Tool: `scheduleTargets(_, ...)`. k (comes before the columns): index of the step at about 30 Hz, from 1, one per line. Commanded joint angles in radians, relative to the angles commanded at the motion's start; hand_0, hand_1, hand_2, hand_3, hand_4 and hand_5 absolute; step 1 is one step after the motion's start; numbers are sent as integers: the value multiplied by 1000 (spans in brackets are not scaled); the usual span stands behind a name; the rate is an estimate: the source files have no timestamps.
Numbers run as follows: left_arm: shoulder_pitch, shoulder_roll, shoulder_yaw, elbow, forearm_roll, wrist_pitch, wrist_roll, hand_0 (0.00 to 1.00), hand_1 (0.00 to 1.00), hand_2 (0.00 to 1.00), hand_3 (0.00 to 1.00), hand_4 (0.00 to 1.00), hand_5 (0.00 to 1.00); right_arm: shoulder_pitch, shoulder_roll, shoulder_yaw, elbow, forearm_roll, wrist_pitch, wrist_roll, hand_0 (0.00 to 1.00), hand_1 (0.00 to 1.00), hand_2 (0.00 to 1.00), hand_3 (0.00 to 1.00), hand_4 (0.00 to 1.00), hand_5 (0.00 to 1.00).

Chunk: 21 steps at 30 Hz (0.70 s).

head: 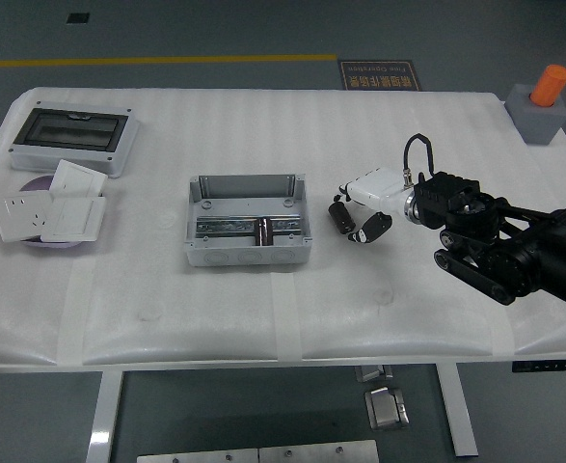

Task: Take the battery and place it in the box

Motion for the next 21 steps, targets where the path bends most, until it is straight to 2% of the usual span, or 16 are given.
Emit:
scheduleTargets(2, 0, 0, 2, 0, -2, 0, -1, 626, 632, 472, 527, 492, 147, -2, 0, -2, -1, 2, -5, -1, 800, 735, 725, 774, 647, 277)
scheduleTargets(3, 0, 0, 3, 0, -3, 1, -1, 624, 632, 475, 527, 492, 147, -2, 1, -2, -2, 4, -7, -2, 763, 686, 636, 703, 483, 196)
scheduleTargets(8, 0, 0, 5, 0, -4, 2, -3, 624, 632, 475, 527, 492, 147, -5, 1, -6, -5, 11, -18, -4, 763, 686, 636, 703, 483, 196)
scheduleTargets(9, 0, 0, 5, 0, -5, 2, -3, 623, 631, 473, 527, 488, 150, -5, 1, -7, -5, 14, -20, -5, 744, 674, 611, 683, 407, 144)
scheduleTargets(14, 0, 0, 5, 0, -6, 4, -4, 623, 631, 473, 527, 488, 150, -8, -2, -20, -5, 39, -43, -10, 744, 674, 611, 683, 407, 144)
scheduleTargets(15, 0, 0, 5, 0, -6, 4, -4, 625, 631, 475, 528, 487, 152, -9, -5, -29, -1, 52, -56, -13, 729, 664, 600, 679, 371, 114)
scheduleTargets(20, 4, -4, 5, 0, -9, 5, -2, 625, 631, 475, 528, 487, 152, -6, -38, -103, 44, 137, -149, -38, 729, 664, 600, 679, 371, 114)
scheduleTargets(21, 5, -4, 3, 0, -8, 5, -1, 625, 631, 475, 529, 486, 151, -4, -47, -122, 59, 157, -171, -44, 723, 659, 602, 681, 348, 88)
